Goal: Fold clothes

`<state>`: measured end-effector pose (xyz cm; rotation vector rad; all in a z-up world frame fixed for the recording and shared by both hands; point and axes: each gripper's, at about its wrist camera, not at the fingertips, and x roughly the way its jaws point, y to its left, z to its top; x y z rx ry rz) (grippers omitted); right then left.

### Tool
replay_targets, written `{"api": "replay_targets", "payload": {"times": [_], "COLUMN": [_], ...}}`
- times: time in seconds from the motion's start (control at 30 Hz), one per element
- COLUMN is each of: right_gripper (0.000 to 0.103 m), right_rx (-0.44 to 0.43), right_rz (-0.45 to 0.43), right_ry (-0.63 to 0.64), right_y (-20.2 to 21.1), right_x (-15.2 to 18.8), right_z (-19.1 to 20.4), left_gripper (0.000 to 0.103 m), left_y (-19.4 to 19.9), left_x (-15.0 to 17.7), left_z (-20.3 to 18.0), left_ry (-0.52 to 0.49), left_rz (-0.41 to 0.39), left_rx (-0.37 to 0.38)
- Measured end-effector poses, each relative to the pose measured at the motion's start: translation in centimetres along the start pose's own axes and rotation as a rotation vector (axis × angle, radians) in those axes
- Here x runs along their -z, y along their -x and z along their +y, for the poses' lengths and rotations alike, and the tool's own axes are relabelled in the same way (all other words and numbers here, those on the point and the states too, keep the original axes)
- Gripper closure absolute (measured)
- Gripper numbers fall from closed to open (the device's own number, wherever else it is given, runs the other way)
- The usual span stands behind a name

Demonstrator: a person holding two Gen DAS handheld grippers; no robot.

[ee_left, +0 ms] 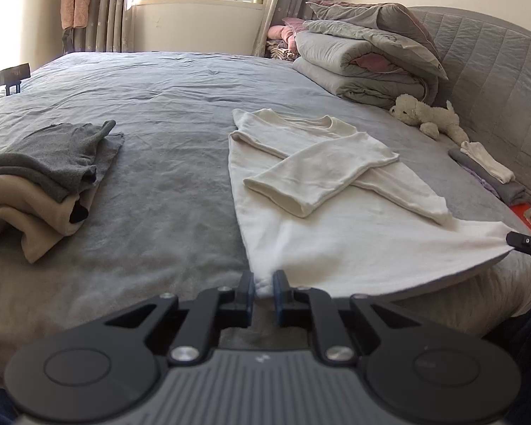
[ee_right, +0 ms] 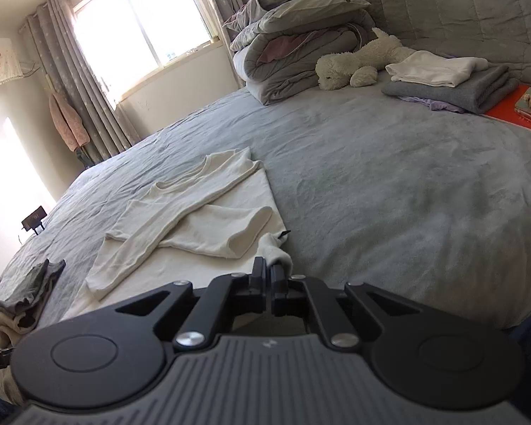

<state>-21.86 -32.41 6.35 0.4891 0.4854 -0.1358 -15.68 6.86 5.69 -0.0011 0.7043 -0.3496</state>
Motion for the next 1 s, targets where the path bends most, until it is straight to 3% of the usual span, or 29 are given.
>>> {"api": "replay_targets", "payload": {"times": [0.13,0.33,0.47,0.5,0.63,0.83,1.0], "right_gripper": [0.100,0.100,0.091,0.090,0.089,0.088,0.085], "right_rx": [-0.004,0.035,-0.008,-0.019,-0.071,-0.058,-0.133], "right_rz": [0.031,0.161,0.132,0.127,0.108,0.158,0.130], "right_ry": [-0.024,-0.035,-0.042,-0.061,-0.157,-0.213,-0.320], "right_y": [-0.4,-1.7,-0.8,-0.7,-0.2,-1.0,-0.8], "right_x": [-0.2,1.6,1.5,1.4,1.1,1.6,2.2], "right_z": [-0.2,-1.4,-1.5,-1.7,-2.8,-3.3,-4.0], "left_gripper": [0.092,0.091,0.062,0.060,0.059,0.059,0.059], "left_y": [0.4,-0.9,-0.3,-0.1,0.6,-0.5,-2.5], "left_x": [-0.7,0.9,1.0,1.0,1.0,1.4,1.5], "left_z": [-0.1,0.7,1.6,1.9,3.2,3.5,4.8], "left_ry": [-0.012,0.012,0.061,0.083,0.172,0.229,0.377], "left_rz": [0.008,0.094,0.085,0.079,0.053,0.085,0.097], "left_rx": [0.013,0.011,0.061,0.077,0.125,0.190,0.288]}}
